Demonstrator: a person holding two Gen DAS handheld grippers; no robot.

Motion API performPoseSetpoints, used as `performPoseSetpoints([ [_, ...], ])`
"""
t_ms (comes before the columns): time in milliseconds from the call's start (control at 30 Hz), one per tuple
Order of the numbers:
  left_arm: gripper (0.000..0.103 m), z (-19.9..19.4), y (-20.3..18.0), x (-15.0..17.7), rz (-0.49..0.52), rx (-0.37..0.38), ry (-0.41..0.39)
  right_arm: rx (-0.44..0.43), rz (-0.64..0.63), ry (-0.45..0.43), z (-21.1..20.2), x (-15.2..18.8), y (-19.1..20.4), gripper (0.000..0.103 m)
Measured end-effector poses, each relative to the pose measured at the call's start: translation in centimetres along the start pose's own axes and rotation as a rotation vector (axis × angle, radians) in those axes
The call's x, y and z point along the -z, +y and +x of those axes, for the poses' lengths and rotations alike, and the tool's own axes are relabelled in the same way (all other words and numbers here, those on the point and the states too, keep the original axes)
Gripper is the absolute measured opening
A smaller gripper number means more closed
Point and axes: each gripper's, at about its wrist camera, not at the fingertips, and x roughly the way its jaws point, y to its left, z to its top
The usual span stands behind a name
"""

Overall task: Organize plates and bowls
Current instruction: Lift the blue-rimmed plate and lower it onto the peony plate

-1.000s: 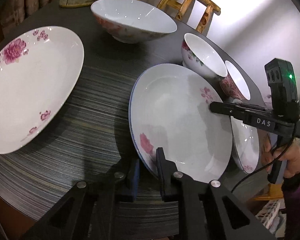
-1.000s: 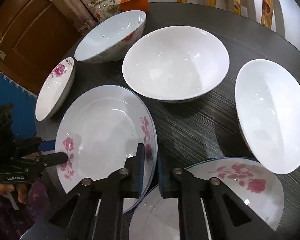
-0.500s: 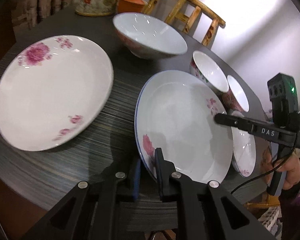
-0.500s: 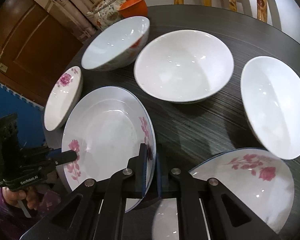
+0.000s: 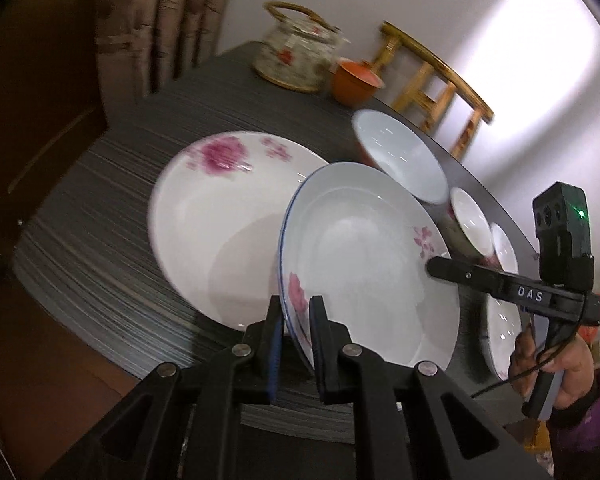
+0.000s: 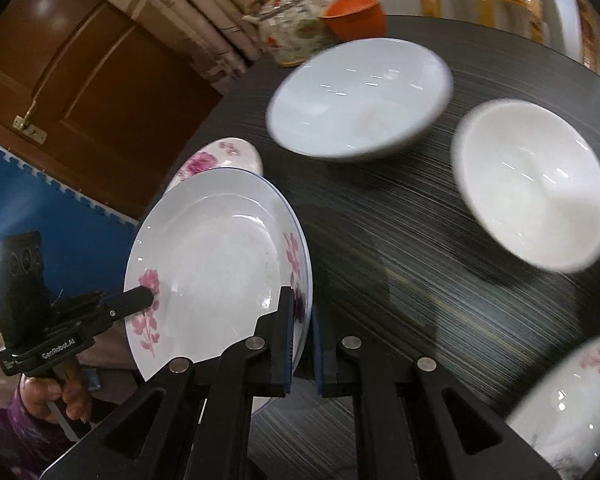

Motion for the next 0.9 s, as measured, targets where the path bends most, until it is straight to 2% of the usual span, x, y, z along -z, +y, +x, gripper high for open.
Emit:
performPoseSetpoints([
  [233,0.012,1.0,3.0,-2.2,-0.007,-0.057,-0.015,-0.005,0.004,0.012,3.2,-2.5,3.1,0.009],
  [567,0.012,3.2,4.9,-4.1,-0.001,-0.111,-0.021,0.021,0.069,0.011,4.6,-3.5,3.4,0.009],
  [900,0.012,4.1,5.2,-4.0,0.041,-0.182,-0.038,0.04,0.09,0.011,5.5,-4.1,3.9,0.01],
])
